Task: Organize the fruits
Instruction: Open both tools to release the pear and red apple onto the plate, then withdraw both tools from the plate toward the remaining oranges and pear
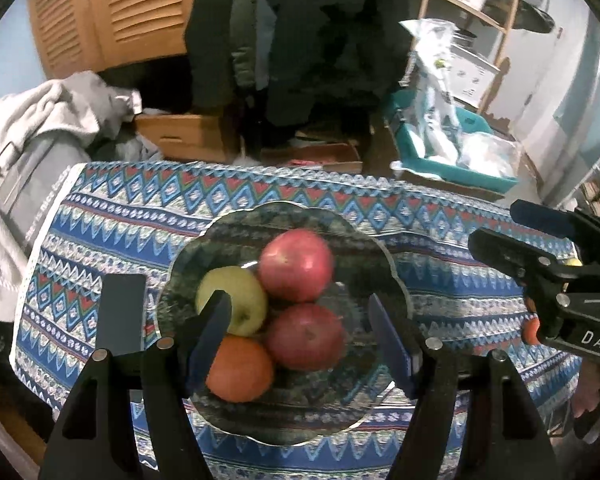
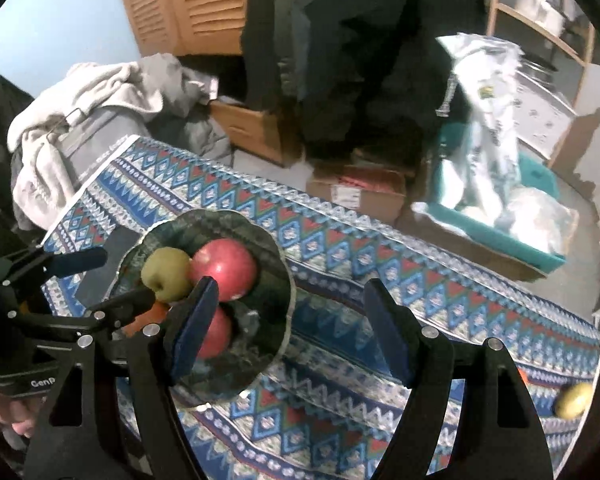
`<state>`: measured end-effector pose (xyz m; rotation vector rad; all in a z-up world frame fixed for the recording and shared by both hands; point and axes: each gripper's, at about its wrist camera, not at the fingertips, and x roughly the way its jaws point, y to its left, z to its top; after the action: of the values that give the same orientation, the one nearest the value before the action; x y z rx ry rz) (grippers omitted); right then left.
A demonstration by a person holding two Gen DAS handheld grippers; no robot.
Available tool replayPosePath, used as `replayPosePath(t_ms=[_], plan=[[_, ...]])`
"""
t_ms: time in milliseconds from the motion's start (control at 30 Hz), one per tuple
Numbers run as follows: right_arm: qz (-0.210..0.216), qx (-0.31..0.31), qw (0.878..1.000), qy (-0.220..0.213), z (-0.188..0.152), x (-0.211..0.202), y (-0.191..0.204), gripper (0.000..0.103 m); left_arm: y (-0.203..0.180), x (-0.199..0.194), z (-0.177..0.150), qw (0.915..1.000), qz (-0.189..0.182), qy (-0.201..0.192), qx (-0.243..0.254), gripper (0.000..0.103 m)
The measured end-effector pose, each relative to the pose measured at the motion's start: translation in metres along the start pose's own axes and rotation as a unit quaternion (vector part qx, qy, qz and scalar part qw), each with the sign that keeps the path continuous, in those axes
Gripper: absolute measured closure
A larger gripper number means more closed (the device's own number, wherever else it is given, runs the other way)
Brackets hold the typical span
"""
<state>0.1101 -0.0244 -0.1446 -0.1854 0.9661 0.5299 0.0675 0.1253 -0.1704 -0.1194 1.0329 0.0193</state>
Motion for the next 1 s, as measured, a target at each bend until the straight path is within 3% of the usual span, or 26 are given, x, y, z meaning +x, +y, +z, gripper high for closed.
replayPosePath(t_ms=[300,1000], plan=[[-0.026,0.025,0.999,-0.004,-0.023,-0.030,-0.038,0.027,-0.044,-0.009,0.000,0.9990,-0.017,-0.001,0.041,0.024],[-0.102,0.105,0.989,-0.017,-0.094,-0.099,-0.155,0.022,-0.160,-0.011,-0.011,0.9892,-0.060,0.014,0.133,0.024]])
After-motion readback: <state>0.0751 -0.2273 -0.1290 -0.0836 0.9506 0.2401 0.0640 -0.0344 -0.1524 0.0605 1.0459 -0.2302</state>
